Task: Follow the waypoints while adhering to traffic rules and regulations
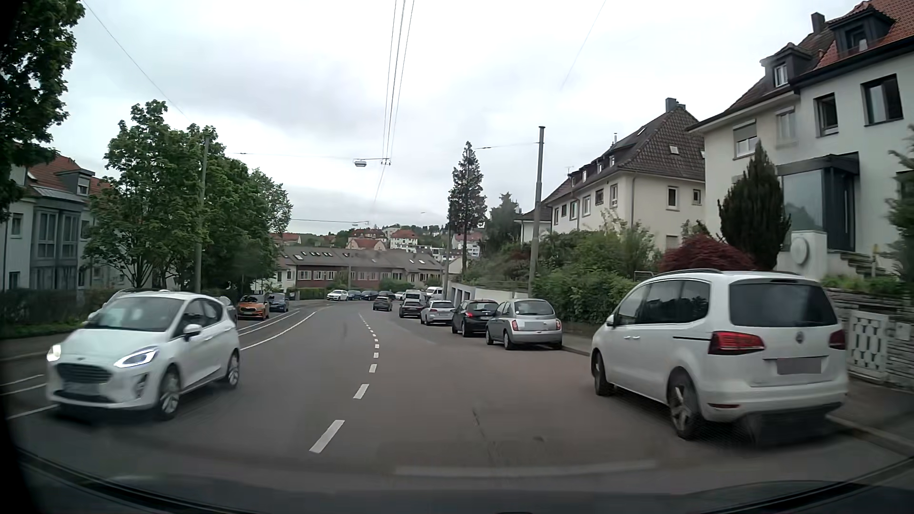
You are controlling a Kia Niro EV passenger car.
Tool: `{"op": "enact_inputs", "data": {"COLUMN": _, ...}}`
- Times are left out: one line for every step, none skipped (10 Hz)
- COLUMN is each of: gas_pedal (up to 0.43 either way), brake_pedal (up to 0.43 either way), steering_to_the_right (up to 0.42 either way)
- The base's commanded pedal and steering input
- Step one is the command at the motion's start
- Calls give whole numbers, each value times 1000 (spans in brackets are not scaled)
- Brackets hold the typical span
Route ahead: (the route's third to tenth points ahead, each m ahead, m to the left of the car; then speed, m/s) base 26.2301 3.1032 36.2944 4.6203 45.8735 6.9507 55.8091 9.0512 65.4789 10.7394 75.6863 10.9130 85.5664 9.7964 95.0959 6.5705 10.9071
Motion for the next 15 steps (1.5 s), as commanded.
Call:
{"op": "enact_inputs", "data": {"gas_pedal": 0, "brake_pedal": 0, "steering_to_the_right": -50}}
{"op": "enact_inputs", "data": {"gas_pedal": 0, "brake_pedal": 0, "steering_to_the_right": -50}}
{"op": "enact_inputs", "data": {"gas_pedal": 0, "brake_pedal": 0, "steering_to_the_right": -50}}
{"op": "enact_inputs", "data": {"gas_pedal": 0, "brake_pedal": 0, "steering_to_the_right": -50}}
{"op": "enact_inputs", "data": {"gas_pedal": 0, "brake_pedal": 0, "steering_to_the_right": -50}}
{"op": "enact_inputs", "data": {"gas_pedal": 0, "brake_pedal": 0, "steering_to_the_right": -50}}
{"op": "enact_inputs", "data": {"gas_pedal": 0, "brake_pedal": 0, "steering_to_the_right": -49}}
{"op": "enact_inputs", "data": {"gas_pedal": 0, "brake_pedal": 0, "steering_to_the_right": -50}}
{"op": "enact_inputs", "data": {"gas_pedal": 0, "brake_pedal": 0, "steering_to_the_right": -49}}
{"op": "enact_inputs", "data": {"gas_pedal": 0, "brake_pedal": 0, "steering_to_the_right": -48}}
{"op": "enact_inputs", "data": {"gas_pedal": 0, "brake_pedal": 0, "steering_to_the_right": -47}}
{"op": "enact_inputs", "data": {"gas_pedal": 0, "brake_pedal": 0, "steering_to_the_right": -44}}
{"op": "enact_inputs", "data": {"gas_pedal": 0, "brake_pedal": 0, "steering_to_the_right": -41}}
{"op": "enact_inputs", "data": {"gas_pedal": 0, "brake_pedal": 0, "steering_to_the_right": -37}}
{"op": "enact_inputs", "data": {"gas_pedal": 0, "brake_pedal": 0, "steering_to_the_right": -30}}
